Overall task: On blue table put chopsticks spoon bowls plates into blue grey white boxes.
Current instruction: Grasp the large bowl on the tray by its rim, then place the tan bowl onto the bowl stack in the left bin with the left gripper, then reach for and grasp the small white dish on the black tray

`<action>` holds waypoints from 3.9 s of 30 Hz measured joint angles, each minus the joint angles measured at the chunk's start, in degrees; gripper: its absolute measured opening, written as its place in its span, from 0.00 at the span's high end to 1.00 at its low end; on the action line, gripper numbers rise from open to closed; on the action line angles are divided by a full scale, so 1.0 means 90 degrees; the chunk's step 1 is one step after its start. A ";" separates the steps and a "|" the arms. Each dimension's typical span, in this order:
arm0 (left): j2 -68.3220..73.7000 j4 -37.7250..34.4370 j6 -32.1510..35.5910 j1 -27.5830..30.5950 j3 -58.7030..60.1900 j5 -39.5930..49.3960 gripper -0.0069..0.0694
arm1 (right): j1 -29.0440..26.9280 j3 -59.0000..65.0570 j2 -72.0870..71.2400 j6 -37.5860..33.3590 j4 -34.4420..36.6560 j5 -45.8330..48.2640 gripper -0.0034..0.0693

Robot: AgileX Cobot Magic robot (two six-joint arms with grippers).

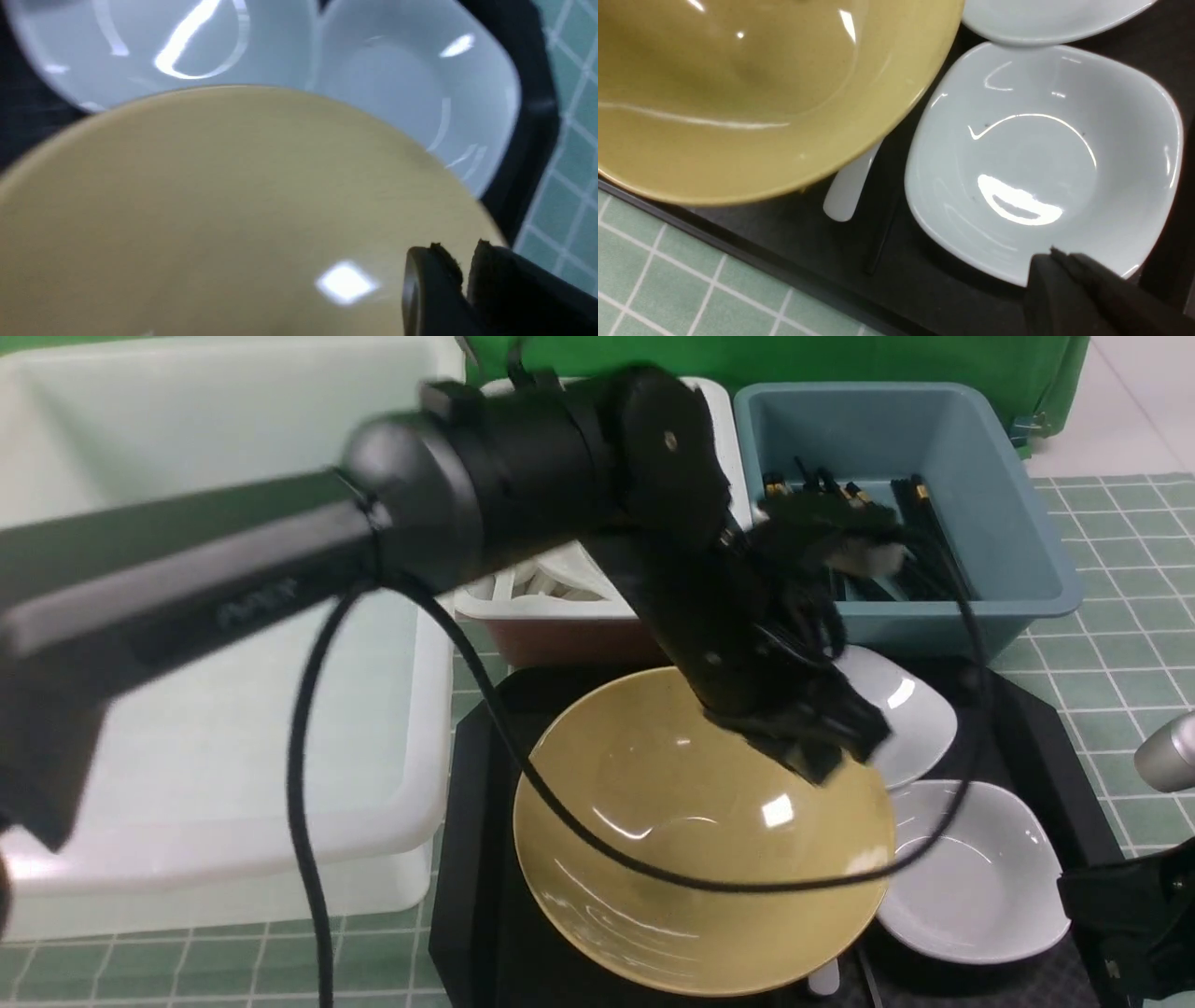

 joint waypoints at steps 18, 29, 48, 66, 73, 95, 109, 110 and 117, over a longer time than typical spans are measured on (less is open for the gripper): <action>0.1117 0.4067 -0.2997 0.0028 -0.0062 0.0182 0.31 | 0.0000 0.0000 0.0000 -0.0141 0.0000 -0.0020 0.89; 0.0635 0.3762 -0.3091 0.0028 -0.0330 0.0360 0.31 | 0.0000 0.0000 0.0000 -0.0193 0.0077 -0.0027 0.89; 0.1255 0.2902 -0.2541 0.0228 -0.0373 0.0649 0.57 | 0.0000 0.0000 0.0000 -0.0244 0.0294 -0.0045 0.88; -0.2379 0.2535 -0.2009 0.0592 -0.0309 0.0039 0.90 | 0.0000 0.0000 0.0000 -0.0239 0.0315 -0.0012 0.85; -0.3347 0.3127 -0.2355 0.2432 -0.0273 0.0374 0.90 | 0.0000 0.0000 0.0000 -0.0239 0.0315 -0.0005 0.85; -0.2815 0.2178 -0.2606 0.6689 0.3492 -0.1668 0.84 | 0.0000 0.0000 0.0007 -0.0244 0.0607 -0.0023 0.84; -0.2891 0.2719 -0.2483 0.6689 0.3492 -0.1880 0.26 | 0.0000 0.0000 0.0012 -0.0262 0.0614 -0.0017 0.83; -0.3004 0.2771 -0.2490 0.6689 0.3492 -0.1860 0.25 | 0.0000 0.0000 0.0012 -0.0270 0.0614 -0.0017 0.82; -0.3537 0.2464 -0.2535 0.6689 0.3492 -0.1942 0.29 | 0.0000 0.0000 0.0012 -0.0282 0.0614 -0.0017 0.82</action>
